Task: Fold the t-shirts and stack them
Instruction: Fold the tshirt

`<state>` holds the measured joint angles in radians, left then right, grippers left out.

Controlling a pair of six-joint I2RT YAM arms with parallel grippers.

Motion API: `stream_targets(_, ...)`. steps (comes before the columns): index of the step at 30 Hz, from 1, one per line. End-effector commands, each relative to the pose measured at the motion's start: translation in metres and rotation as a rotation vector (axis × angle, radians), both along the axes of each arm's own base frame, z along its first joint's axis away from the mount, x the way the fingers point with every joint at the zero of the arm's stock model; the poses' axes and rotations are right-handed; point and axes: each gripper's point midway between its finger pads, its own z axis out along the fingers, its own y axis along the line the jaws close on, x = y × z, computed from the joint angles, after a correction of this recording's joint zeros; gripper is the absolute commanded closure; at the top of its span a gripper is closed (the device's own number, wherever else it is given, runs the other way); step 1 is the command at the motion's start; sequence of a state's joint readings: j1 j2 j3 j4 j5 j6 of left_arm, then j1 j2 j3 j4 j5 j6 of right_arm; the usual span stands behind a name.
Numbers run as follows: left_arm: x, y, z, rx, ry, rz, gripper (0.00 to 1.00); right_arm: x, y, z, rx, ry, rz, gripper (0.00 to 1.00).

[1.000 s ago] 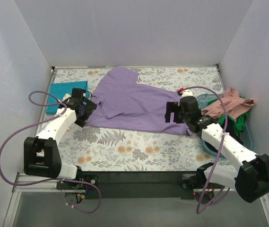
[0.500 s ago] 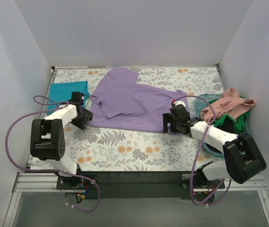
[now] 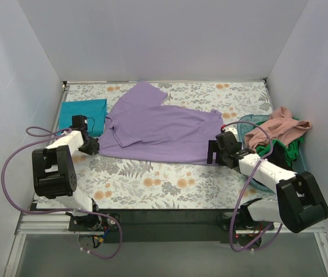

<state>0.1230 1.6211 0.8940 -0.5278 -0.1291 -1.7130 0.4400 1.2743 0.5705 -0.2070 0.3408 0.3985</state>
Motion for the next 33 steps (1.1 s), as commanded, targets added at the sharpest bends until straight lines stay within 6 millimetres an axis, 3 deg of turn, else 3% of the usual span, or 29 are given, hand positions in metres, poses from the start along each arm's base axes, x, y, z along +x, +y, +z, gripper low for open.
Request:
stream_targets(1,-0.047,0.034,-0.021,0.068,0.138,0.069,1.00,-0.013,-0.008,-0.005,0.028,0.016,-0.058,0.02)
stream_targets(6,-0.048,0.031,-0.022,0.039,0.126,0.046,1.00,-0.022,-0.009,-0.002,0.066,0.006,-0.066,0.02)
stream_targets(14,-0.052,0.026,-0.005,0.026,0.071,0.057,0.98,-0.015,0.028,0.051,0.242,-0.104,0.101,0.02)
stream_targets(18,-0.055,0.024,0.003,0.009,0.067,0.095,0.78,-0.018,0.046,0.064,0.298,-0.116,0.171,0.02)
stream_targets(22,-0.065,0.027,0.013,0.025,0.071,0.143,0.63,-0.018,0.056,0.056,0.289,-0.088,0.198,0.02)
stream_targets(24,-0.068,0.029,0.018,0.037,0.069,0.161,0.48,-0.017,0.057,0.052,0.279,-0.070,0.199,0.02)
stream_targets(26,-0.068,0.028,0.030,0.037,0.041,0.154,0.42,-0.013,0.057,0.046,0.265,-0.055,0.191,0.02)
stream_targets(27,-0.066,0.024,0.035,0.019,0.020,0.137,0.28,-0.012,0.057,0.044,0.261,-0.050,0.188,0.02)
stream_targets(28,-0.060,0.021,0.048,0.012,-0.031,0.118,0.21,-0.011,0.055,0.039,0.244,-0.042,0.177,0.02)
stream_targets(29,-0.055,0.014,0.056,-0.019,-0.071,0.078,0.15,-0.009,0.049,0.034,0.218,-0.039,0.151,0.02)
stream_targets(32,-0.041,-0.004,0.081,-0.065,-0.198,-0.012,0.12,-0.010,0.039,0.022,0.177,-0.023,0.097,0.01)
stream_targets(33,-0.036,-0.014,0.087,-0.094,-0.235,-0.052,0.04,-0.011,0.037,0.017,0.167,-0.007,0.084,0.02)
